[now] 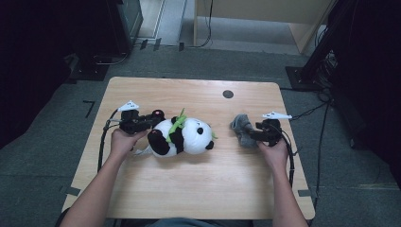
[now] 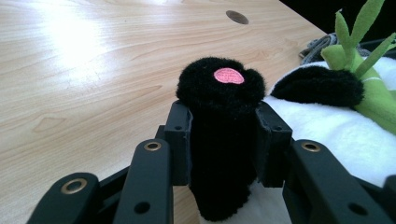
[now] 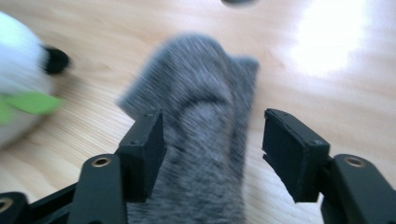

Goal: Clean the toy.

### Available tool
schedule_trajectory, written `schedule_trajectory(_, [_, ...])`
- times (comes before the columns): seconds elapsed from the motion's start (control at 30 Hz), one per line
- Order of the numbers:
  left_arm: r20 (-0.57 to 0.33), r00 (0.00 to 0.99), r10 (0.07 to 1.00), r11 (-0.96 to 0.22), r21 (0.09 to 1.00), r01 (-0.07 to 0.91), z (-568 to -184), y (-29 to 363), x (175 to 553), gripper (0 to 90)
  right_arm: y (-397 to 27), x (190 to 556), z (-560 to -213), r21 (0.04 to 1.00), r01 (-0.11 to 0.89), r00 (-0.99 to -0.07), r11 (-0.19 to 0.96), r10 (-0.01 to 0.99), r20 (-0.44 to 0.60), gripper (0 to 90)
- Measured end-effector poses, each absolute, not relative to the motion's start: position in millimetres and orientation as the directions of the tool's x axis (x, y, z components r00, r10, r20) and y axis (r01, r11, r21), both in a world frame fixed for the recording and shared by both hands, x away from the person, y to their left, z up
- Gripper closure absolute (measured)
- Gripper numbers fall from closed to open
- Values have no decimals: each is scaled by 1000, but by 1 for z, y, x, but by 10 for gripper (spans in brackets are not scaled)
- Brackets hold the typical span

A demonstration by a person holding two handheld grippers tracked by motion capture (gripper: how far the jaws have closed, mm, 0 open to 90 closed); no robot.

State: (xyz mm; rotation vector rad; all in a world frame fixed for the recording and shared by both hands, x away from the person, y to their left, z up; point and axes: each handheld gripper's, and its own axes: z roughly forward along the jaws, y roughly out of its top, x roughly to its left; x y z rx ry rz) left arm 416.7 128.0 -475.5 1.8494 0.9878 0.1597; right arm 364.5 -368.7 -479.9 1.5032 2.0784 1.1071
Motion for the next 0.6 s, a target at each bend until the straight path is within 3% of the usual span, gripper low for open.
schedule_trajectory(0.23, [-302, 669, 680, -174, 819, 547, -478, 129, 419, 630, -345, 354, -466, 814, 560, -557, 155, 798, 231, 415])
schedule_trajectory(0.6, [-292, 672, 680, -172, 828, 534, -480, 125, 421, 624, -292, 353, -467, 831, 508, -706, 226, 662, 252, 365])
